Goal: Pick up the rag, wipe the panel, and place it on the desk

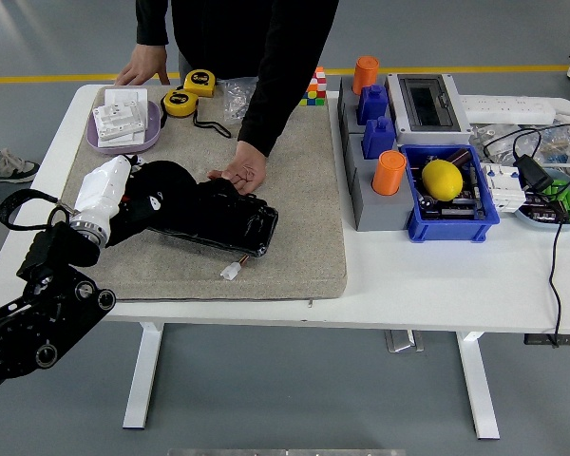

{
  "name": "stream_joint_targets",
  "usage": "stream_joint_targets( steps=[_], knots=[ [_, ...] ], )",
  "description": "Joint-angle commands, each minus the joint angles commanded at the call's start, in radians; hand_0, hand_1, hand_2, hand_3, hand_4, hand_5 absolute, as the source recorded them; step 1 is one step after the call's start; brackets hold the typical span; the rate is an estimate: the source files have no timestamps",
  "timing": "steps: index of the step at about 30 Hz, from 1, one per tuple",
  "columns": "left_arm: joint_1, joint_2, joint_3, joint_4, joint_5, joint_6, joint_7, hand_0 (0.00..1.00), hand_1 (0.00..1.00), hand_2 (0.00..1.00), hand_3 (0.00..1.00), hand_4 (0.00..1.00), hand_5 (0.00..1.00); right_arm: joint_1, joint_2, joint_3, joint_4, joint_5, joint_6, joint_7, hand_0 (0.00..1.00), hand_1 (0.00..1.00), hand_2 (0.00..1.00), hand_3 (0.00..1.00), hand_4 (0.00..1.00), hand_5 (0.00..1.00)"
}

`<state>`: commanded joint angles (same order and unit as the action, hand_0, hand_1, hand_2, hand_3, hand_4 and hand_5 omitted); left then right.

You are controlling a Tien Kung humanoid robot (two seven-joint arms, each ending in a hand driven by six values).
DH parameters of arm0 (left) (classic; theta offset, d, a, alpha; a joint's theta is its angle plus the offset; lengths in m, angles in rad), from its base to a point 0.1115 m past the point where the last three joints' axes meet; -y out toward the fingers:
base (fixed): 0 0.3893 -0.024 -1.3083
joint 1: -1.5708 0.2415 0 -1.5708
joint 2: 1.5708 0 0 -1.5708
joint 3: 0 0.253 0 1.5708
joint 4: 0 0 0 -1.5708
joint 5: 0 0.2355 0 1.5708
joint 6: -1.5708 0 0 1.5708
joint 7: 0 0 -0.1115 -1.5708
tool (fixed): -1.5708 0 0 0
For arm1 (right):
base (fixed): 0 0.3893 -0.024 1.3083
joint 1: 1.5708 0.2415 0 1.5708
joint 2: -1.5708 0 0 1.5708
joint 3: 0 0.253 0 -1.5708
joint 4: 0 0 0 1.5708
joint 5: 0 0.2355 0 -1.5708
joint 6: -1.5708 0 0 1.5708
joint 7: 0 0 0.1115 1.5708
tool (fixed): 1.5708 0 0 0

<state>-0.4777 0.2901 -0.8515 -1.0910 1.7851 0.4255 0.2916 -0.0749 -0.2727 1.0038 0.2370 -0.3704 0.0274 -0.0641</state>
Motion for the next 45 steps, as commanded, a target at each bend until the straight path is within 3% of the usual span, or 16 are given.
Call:
stream_joint_targets(
  steps=[45],
  knots=[
    [-0.044, -0.064, 0.218, -0.090, 0.047, 0.017, 0.054, 0.338, 0.232, 0.485, 0.458, 0.150, 0.002, 0.003, -0.005, -0.002, -0.013, 0.000, 0.010, -0.004, 0.742, 0.695, 0.703, 0.618, 0.998, 0.535]
  ],
)
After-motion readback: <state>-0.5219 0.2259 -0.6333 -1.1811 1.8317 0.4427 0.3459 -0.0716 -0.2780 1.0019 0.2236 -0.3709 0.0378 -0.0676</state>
